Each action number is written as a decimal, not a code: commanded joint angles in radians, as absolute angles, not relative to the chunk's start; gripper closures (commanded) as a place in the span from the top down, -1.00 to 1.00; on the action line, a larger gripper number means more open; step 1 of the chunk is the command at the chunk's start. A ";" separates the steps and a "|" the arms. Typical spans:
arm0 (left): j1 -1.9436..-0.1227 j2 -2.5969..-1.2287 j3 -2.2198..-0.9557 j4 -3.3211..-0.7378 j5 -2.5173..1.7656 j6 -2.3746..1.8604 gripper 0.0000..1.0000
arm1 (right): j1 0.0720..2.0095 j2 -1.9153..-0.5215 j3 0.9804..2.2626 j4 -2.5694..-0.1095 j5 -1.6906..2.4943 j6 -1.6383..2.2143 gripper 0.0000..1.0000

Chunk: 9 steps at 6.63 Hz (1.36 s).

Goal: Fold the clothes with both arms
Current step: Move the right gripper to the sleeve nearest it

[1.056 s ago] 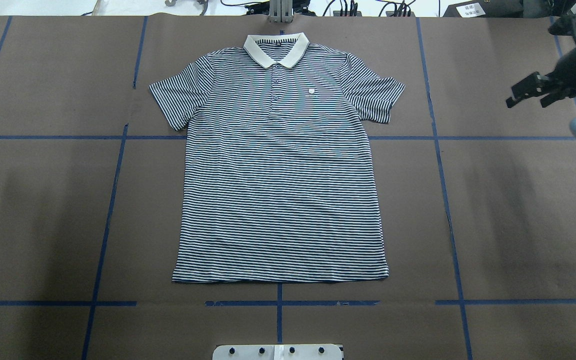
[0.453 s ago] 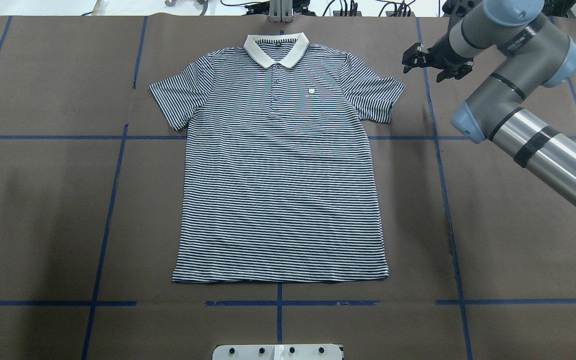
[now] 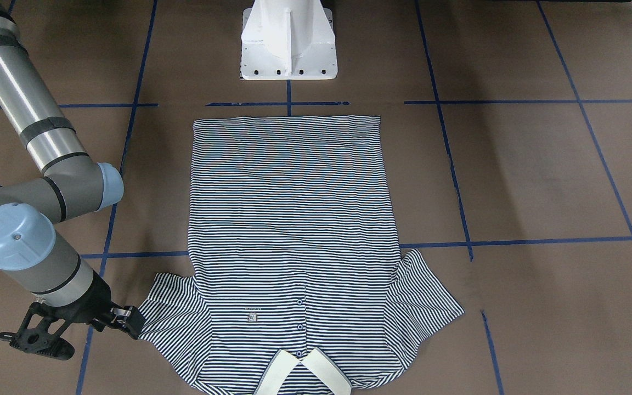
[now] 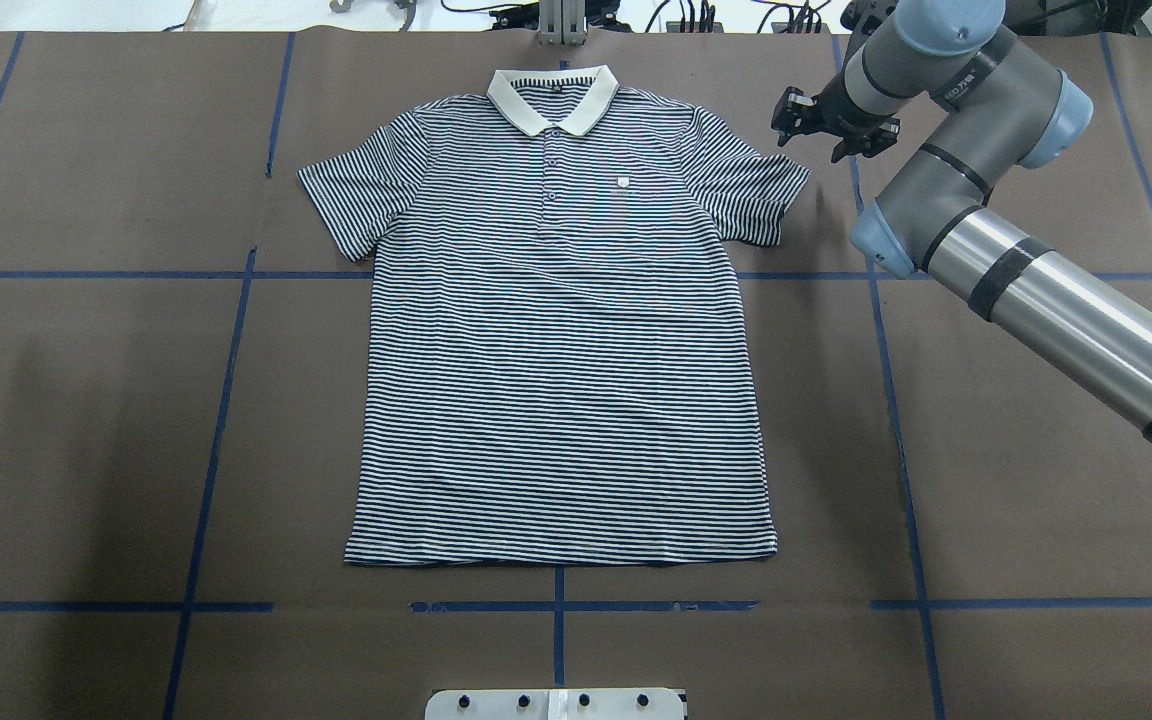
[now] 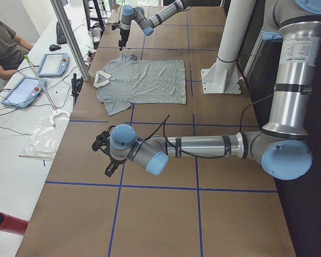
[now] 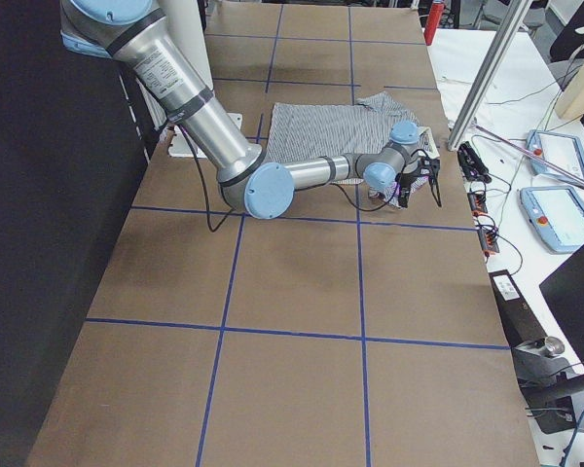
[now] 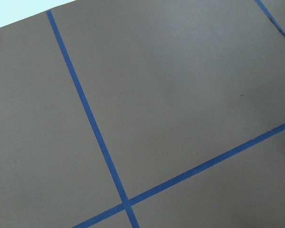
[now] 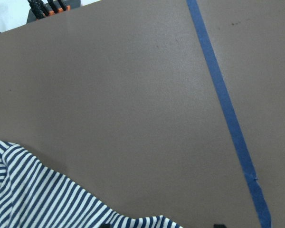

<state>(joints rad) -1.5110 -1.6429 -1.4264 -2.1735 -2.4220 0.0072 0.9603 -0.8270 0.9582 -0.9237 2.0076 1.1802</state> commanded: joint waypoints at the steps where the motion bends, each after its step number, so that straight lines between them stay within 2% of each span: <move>1: -1.511 -1.643 -1.430 -2.175 -2.422 0.008 1.00 | 0.942 -0.815 0.925 -0.923 1.994 1.180 0.38; 2: -1.511 -1.643 -1.428 -2.190 -2.422 0.008 1.00 | 0.934 -0.807 0.910 -0.923 1.987 1.180 0.33; 5: -1.511 -1.638 -1.427 -2.203 -2.422 0.008 1.00 | 0.931 -0.807 0.893 -0.923 1.983 1.180 -0.03; 7: -1.511 -1.638 -1.428 -2.203 -2.422 0.008 1.00 | 0.931 -0.807 0.893 -0.925 1.983 1.178 -1.00; 9: -1.511 -1.640 -1.430 -2.203 -2.422 0.006 1.00 | 0.933 -0.798 0.938 -0.925 1.988 1.174 -1.00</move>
